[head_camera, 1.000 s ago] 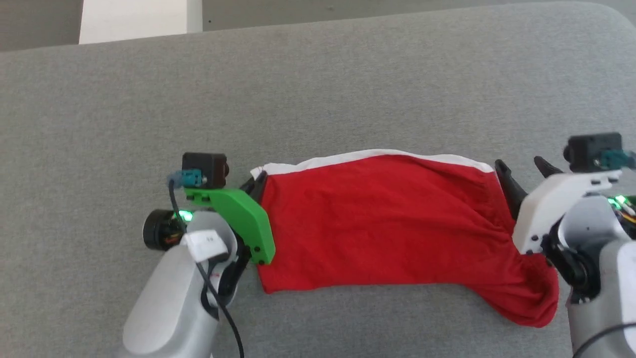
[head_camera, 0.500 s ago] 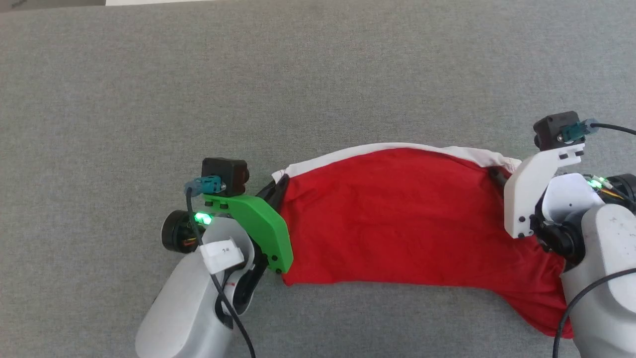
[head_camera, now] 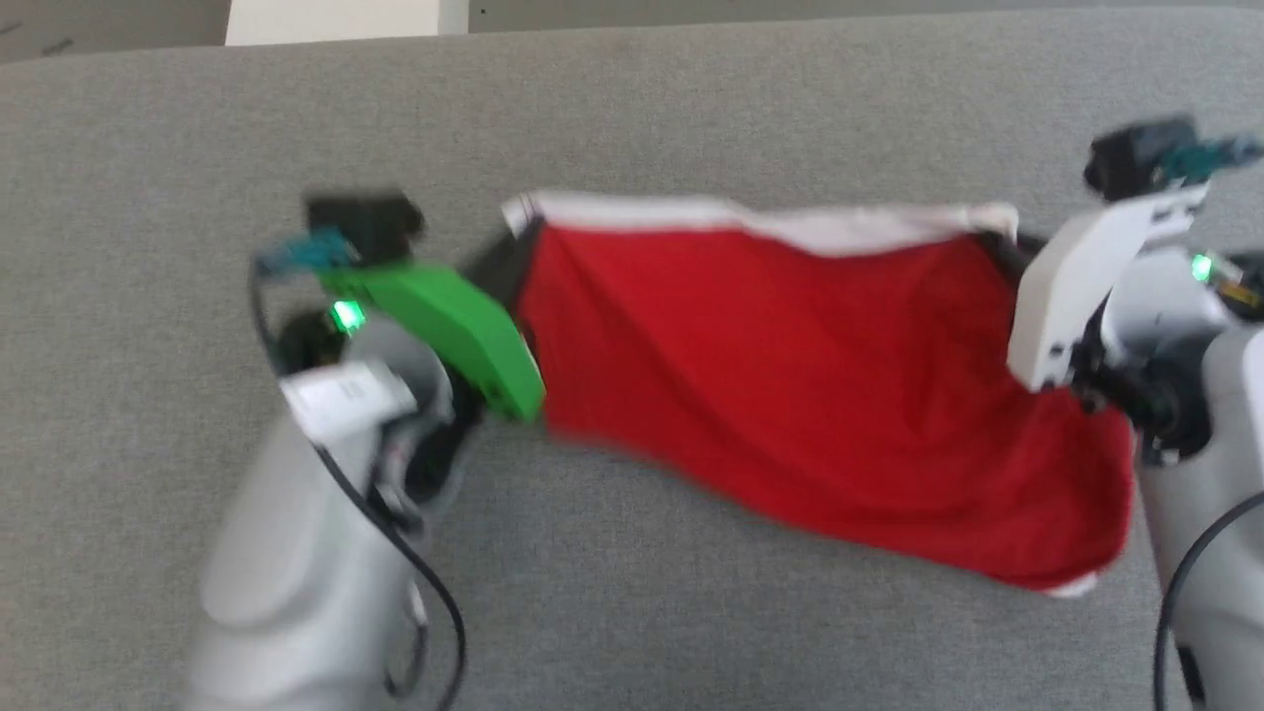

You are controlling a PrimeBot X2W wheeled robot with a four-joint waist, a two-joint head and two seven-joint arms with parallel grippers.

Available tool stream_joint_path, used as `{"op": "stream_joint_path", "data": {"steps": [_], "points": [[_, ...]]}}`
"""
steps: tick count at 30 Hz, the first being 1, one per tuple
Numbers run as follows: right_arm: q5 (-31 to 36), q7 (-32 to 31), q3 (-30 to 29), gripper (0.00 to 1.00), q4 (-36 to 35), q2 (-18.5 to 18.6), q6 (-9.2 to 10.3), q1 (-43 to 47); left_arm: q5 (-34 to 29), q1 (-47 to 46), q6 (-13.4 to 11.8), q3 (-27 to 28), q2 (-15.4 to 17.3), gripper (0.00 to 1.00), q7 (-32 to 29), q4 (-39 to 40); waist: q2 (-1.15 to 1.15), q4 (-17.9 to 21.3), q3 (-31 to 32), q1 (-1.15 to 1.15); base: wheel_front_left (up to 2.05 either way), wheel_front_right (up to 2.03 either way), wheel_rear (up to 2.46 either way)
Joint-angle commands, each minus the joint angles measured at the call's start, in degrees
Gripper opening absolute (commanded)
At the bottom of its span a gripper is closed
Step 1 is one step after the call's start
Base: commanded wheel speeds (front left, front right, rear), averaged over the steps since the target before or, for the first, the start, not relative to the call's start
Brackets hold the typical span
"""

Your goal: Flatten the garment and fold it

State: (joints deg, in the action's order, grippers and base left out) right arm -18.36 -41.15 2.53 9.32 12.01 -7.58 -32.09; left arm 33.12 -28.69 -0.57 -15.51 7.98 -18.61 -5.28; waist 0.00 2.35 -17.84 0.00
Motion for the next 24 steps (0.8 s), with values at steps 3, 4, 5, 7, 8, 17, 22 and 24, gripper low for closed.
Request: {"op": "stream_joint_path", "data": {"steps": [3,4,5,7,8,17,22,24], "points": [[-4.0,-2.3,0.1,0.00,-2.1,0.2,0.09,-7.4,2.5,-9.5,0.9,4.3,3.0,0.00,-1.7,-2.2,0.00,-0.4,-0.4,0.00,0.00,0.00,0.00],[-4.8,-2.9,-0.1,0.00,-2.0,0.0,0.09,-9.5,2.1,-12.1,1.1,4.8,4.3,0.00,-2.2,-3.2,0.00,-0.4,-0.8,0.00,0.00,0.00,0.00],[-5.7,-3.4,-0.3,0.00,-1.6,-0.6,0.09,-12.3,1.9,-15.4,1.3,5.6,5.4,0.00,-2.8,-4.9,0.00,-0.4,-1.3,0.00,0.00,0.00,0.00],[-7.1,-4.1,-1.2,0.00,0.1,-2.0,0.09,-17.9,1.8,-21.4,1.1,6.9,6.6,0.00,-3.0,-7.8,0.00,-0.5,-2.4,0.00,0.00,0.00,0.00],[-7.4,-4.2,-1.6,0.00,1.2,-2.8,0.09,-20.6,1.3,-24.0,1.1,7.2,7.3,0.00,-3.1,-9.1,0.00,-0.4,-2.9,0.00,0.00,0.00,0.00],[-1.8,7.3,-6.7,0.00,14.1,-7.9,0.09,-44.9,-2.9,-46.5,-1.0,9.6,9.1,0.00,5.5,-20.9,0.00,-1.5,-6.9,0.00,0.00,0.00,0.00],[-0.1,15.9,-6.5,0.00,19.7,-8.6,0.09,-50.6,-3.1,-51.0,-0.3,10.2,8.6,0.00,11.2,-23.7,0.00,-2.4,-8.0,0.00,0.00,0.00,0.00],[-0.6,17.2,-4.9,0.00,21.1,-8.7,0.09,-50.2,-2.9,-50.5,0.8,10.1,8.6,0.00,12.6,-24.4,0.00,-2.6,-8.1,0.00,0.00,0.00,0.00]]}}
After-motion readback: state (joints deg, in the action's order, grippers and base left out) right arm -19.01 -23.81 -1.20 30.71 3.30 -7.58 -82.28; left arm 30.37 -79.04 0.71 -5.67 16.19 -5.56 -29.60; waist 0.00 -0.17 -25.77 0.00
